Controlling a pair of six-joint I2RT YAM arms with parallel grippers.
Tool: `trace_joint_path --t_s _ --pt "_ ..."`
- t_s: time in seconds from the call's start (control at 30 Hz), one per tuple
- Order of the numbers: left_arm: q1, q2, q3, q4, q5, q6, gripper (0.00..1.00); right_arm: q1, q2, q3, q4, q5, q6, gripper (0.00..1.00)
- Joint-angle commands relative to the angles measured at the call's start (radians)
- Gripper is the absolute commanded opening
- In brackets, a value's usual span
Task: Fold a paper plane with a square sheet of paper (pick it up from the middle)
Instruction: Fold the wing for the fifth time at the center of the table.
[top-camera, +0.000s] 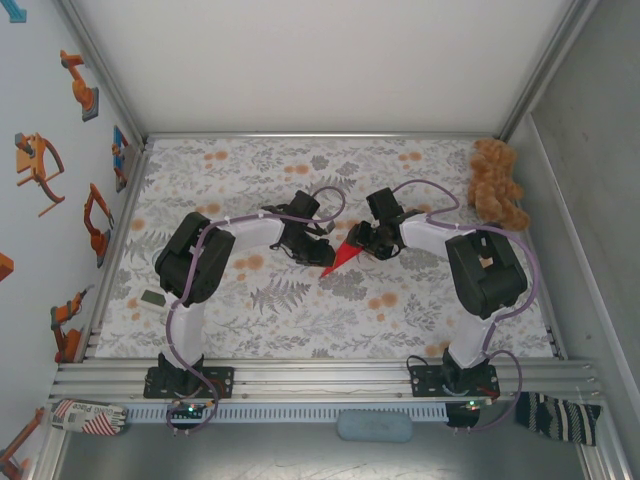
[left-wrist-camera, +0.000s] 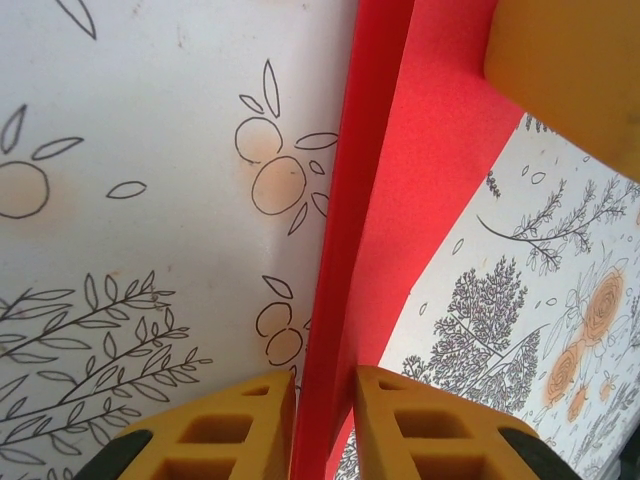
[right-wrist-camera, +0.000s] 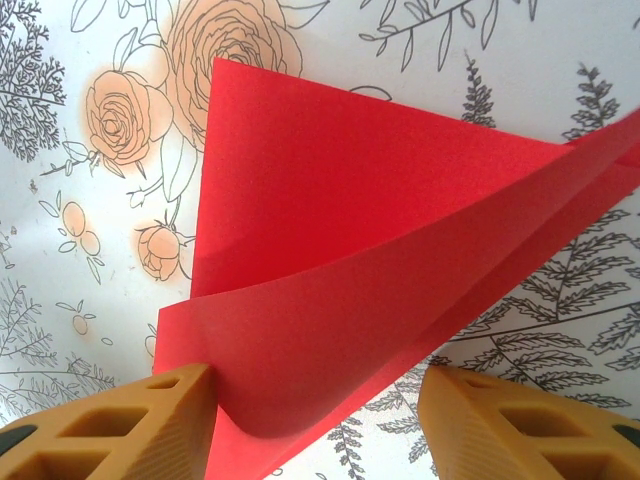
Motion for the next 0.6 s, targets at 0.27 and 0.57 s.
trace_joint_path --t_s 0.27,0.57 --pt "-0.019 0.048 -0.008 -0.077 -0.071 -0.011 0.24 -0.002 -0.027 -0.065 0.045 0.010 -0.093 0.59" --pt "-0.020 0.059 0.006 -0.095 -0.078 -0.011 0.23 -0.003 -0.030 -0.051 0.013 -0.023 -0.186 0.60"
